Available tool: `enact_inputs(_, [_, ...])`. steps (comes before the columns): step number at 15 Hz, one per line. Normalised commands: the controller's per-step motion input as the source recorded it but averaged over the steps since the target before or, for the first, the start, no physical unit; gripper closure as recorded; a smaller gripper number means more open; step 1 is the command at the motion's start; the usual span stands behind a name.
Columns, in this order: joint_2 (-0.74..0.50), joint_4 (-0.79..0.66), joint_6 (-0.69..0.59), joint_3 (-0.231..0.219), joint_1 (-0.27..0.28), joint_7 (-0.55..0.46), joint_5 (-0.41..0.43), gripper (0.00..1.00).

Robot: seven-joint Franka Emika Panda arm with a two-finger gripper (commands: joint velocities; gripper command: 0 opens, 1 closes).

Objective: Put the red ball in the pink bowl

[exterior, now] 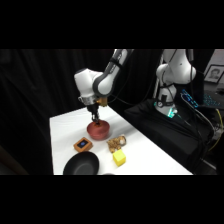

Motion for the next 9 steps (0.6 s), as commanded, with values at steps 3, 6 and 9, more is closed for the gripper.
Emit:
enact_inputs(3, [0.13,0.15,0.09,0.029,-0.049,-0.17,0.138,0.64])
enact_inputs(6, [0.09,0.15,0.02,0.042,-0.059,-0.18,0.144,0.41])
enact_inputs(9, [-0.02,0.11,-0.10,0.047,-0.068,-0.20,0.135,0.17])
